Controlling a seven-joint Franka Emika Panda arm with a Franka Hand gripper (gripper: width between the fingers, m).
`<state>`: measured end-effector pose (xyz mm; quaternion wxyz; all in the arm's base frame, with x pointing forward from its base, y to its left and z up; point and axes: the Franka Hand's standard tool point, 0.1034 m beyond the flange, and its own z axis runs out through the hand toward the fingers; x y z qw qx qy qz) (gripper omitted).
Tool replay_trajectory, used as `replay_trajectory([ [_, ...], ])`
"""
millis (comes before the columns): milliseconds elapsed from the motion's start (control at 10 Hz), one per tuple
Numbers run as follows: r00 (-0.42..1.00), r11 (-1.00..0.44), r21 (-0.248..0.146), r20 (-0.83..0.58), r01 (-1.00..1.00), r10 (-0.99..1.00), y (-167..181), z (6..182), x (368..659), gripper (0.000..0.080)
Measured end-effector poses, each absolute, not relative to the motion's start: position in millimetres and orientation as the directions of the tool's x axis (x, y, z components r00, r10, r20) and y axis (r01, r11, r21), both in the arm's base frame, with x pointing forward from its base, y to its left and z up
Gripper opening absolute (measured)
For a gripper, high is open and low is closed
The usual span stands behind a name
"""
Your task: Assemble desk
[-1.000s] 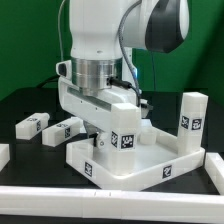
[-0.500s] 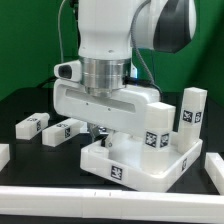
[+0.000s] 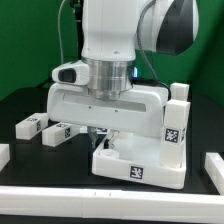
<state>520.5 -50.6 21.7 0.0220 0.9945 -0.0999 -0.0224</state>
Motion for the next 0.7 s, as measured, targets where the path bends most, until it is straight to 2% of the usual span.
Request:
replay_trajectory([
  [700,0.985,-0.984,0.059,-0.05,0.17,0.168,-35.3,16.2,533.6,0.0067],
])
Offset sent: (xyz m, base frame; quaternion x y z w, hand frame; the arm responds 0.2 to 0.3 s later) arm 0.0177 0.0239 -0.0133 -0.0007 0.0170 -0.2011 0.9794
